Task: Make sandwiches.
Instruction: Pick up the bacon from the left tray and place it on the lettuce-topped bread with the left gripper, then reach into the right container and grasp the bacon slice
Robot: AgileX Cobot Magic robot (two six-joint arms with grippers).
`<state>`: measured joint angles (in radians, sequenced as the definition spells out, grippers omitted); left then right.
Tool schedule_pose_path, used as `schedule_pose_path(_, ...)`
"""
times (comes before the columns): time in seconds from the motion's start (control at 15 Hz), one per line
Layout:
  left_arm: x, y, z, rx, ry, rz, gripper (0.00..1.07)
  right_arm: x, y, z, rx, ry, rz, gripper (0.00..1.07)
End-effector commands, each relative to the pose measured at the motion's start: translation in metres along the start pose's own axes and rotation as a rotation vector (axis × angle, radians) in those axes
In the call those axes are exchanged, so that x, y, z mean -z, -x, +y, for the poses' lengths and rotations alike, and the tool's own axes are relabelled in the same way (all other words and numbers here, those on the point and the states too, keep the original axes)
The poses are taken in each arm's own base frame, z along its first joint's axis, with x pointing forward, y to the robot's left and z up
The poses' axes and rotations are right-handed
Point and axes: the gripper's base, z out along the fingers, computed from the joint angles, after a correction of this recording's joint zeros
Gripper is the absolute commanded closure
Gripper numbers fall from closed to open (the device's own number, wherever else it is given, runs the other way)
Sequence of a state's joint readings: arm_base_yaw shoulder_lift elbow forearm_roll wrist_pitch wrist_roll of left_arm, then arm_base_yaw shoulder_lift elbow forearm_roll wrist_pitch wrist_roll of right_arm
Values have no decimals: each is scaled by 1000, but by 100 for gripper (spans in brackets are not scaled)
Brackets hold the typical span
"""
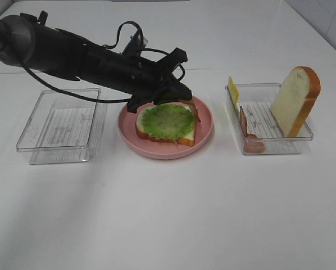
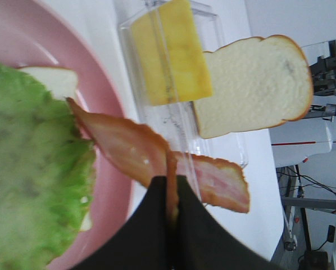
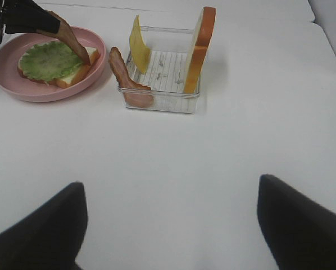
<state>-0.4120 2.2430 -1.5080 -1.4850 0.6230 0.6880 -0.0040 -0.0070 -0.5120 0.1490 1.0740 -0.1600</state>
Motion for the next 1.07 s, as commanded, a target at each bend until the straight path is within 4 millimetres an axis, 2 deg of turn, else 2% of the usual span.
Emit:
schedule_pose_path(0.07,11,6,11,27,58,47,107,0,-1,0,1,-12,-16,29)
schedule_pose_path(0.27,22,11,25,14,122,77,107,0,-1,0,1,-12,-16,29)
schedule_pose_path(0.4,23,13,28,-8,147,65,107,0,-1,0,1,-12,-16,29)
schedule_pose_path(0.47,23,14,29,-20,161,56,102,0,-1,0,1,-12,-16,29)
schedule_pose_path(0.53,24,15,28,-30,168,47,88,0,-1,0,1,-12,-16,29)
schedule_pose_path(0.73,37,25,17,-113,197,-21,22,0,-1,0,1,-12,-16,29)
schedule_pose_path(0.8,44,29,8,-163,208,-43,13,0,-1,0,1,-12,-16,29)
schedule_pose_path(1.0,82,41,-16,-294,253,-74,12,0,-1,0,1,-12,-16,29)
schedule_pose_path(1.07,106,43,-29,-294,271,-74,12,0,-1,0,1,-12,-16,29)
